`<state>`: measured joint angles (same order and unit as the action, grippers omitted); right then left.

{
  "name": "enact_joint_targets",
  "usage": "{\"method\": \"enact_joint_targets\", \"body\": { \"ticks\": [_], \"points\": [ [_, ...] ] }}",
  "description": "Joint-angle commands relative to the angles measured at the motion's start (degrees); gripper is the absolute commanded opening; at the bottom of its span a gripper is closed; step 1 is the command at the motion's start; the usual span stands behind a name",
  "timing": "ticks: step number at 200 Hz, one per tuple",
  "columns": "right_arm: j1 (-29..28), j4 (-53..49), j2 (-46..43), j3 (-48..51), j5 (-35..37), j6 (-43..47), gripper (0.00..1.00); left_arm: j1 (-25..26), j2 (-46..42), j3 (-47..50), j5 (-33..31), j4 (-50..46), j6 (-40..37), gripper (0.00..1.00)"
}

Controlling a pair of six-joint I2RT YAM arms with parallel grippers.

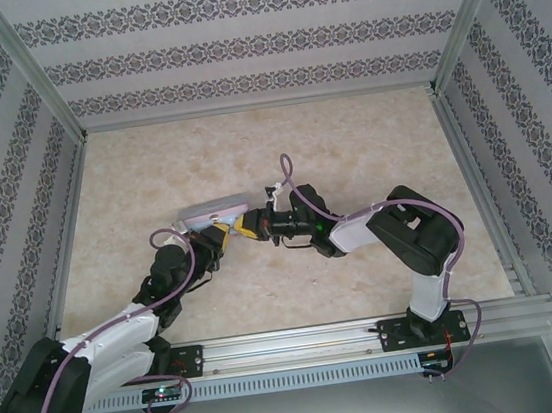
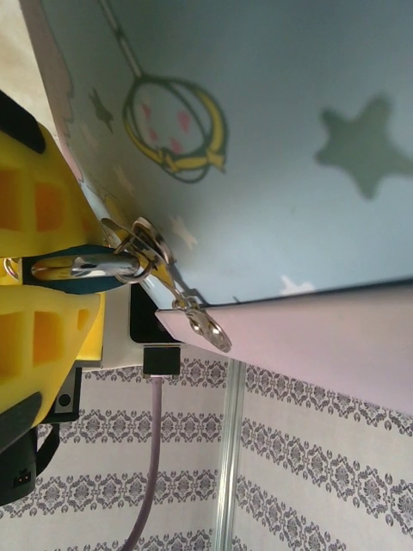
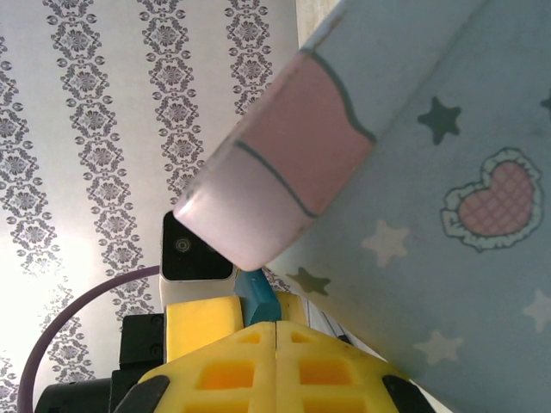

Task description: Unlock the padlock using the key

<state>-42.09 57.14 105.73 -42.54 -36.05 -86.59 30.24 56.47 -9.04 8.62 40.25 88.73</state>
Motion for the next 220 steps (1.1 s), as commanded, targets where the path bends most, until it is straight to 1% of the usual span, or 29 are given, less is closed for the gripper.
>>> {"method": "enact_joint_targets", "body": {
  "ticks": [1,38,62,80,93,149,175,220],
  "points": [
    [2.18,-1.93,0.94,-1.68,5.68,1.95,0.0,1.78,-2.85,-2.86,9.77,7.6,-1.51,0.0],
    [2.17,-1.64,1.27,-2.08,5.13,2.4,0.0,1.81,-2.61,-2.96,9.92,8.24,-1.42,0.0],
    [2.27,-4.6,0.14,-2.41,4.64,6.81,0.0,1.78,-1.85,-3.22,10.86,9.49,-1.3,0.0],
    [2.26,-9.06,-1.21,-2.46,5.37,11.21,0.0,1.76,-0.15,-3.14,11.74,12.38,-0.82,0.0],
    [2.5,-11.04,-1.75,-2.24,5.94,12.64,0.0,1.75,0.89,-2.96,12.45,14.34,-0.39,0.0],
    [3.31,-10.57,-2.52,-0.4,8.07,12.49,0.0,1.8,0.69,-3.45,13.7,14.85,0.1,0.0],
    [3.57,-10.65,-3.39,0.43,9.66,14.08,0.0,1.67,0.15,-4.09,14.67,14.5,0.13,0.0],
    [3.99,-11.38,-5.22,1.5,11.32,17.4,0.0,1.59,2.92,-4.77,15.35,18.63,1.27,0.0]
  ]
}}
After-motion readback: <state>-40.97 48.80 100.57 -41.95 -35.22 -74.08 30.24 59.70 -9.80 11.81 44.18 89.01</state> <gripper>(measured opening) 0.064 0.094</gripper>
